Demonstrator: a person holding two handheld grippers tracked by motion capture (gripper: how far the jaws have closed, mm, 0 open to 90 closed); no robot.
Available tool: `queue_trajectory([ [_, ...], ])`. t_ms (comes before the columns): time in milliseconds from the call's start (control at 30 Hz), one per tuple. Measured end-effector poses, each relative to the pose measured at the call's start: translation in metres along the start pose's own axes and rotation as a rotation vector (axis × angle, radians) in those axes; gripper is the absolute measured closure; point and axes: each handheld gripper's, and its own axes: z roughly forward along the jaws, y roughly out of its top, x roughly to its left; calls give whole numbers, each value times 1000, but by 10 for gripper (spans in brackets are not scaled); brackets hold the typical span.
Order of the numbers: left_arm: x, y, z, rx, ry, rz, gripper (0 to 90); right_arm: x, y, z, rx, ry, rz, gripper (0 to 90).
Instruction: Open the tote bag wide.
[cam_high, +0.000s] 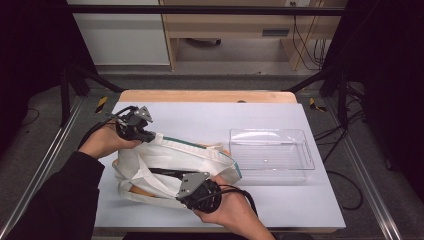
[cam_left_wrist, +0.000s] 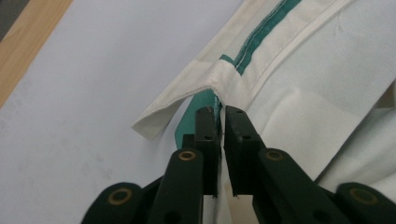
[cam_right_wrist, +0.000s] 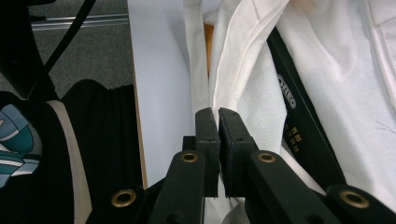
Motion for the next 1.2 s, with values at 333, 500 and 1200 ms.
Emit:
queue_trajectory([
  [333, 1, 1, -22, -58, 21, -6, 890, 0, 2, -8, -16, -19, 1, 900],
  [500, 4, 6, -44, -131, 81, -24, 891, 4, 7, -14, -5, -16, -17, 900],
  [1200, 23, 18, -60, -270, 301, -114, 893, 13, -4, -13, 9, 54, -5, 900],
])
